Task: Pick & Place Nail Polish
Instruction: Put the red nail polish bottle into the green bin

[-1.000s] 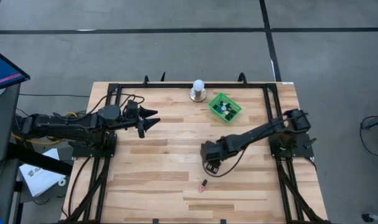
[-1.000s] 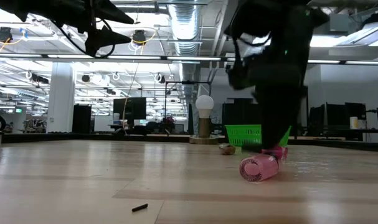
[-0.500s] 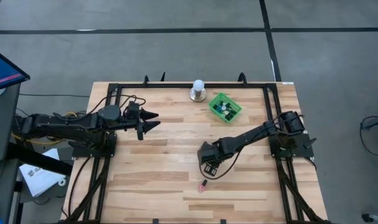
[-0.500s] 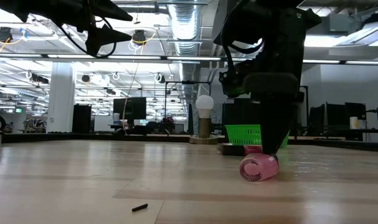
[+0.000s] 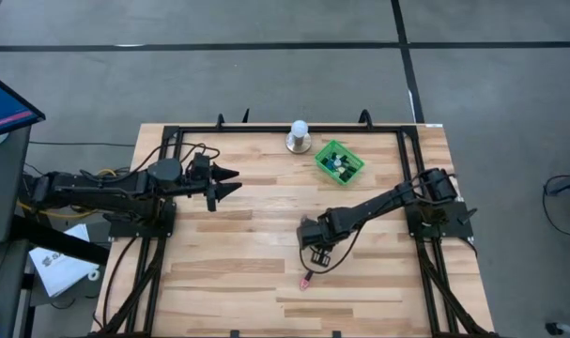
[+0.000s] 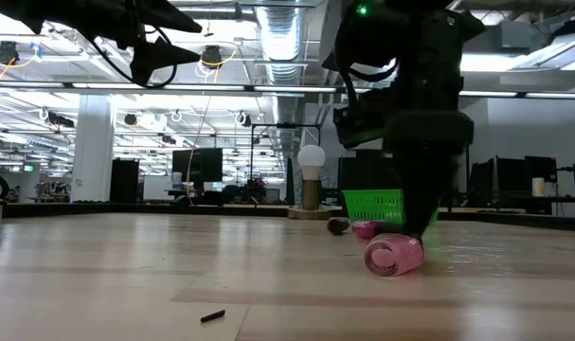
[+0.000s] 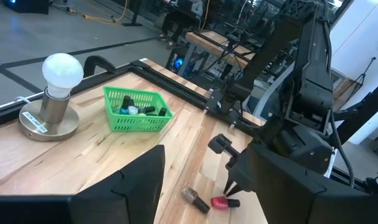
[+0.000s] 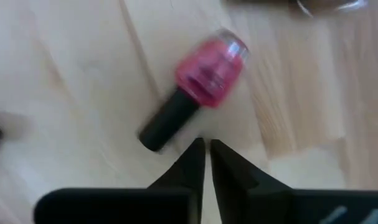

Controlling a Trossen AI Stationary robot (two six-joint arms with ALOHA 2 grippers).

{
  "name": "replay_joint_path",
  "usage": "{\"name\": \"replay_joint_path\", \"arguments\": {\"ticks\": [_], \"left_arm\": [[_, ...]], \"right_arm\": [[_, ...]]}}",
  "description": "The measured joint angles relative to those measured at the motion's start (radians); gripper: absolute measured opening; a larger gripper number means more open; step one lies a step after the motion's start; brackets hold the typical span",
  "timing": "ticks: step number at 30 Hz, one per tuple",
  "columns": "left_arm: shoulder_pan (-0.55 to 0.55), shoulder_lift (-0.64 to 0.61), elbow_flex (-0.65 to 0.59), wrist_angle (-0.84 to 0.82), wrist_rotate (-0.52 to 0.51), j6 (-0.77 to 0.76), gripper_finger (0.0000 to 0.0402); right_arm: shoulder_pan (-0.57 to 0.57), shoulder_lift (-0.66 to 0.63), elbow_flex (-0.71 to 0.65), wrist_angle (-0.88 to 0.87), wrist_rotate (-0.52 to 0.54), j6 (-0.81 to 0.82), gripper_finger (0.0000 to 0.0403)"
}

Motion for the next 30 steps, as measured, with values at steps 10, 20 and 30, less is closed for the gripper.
{"name": "replay_joint_path", "arguments": {"ticks": [10, 20, 30], "left_arm": [[0.000, -0.003, -0.001, -0.001, 0.000, 0.000, 0.0235], [0.000, -0.131, -0.029, -0.001, 0.007, 0.104, 0.0221], [0.000, -0.338, -0.174, 0.009, 0.007, 0.093, 0.0201]], "right_arm": [[-0.043, -0.125, 0.025, 0.009, 0.002, 0.086, 0.0115], [-0.015, -0.064, 0.026, 0.053, 0.001, 0.200, 0.0228], [0.005, 0.025, 0.029, 0.050, 0.005, 0.233, 0.0203]]}}
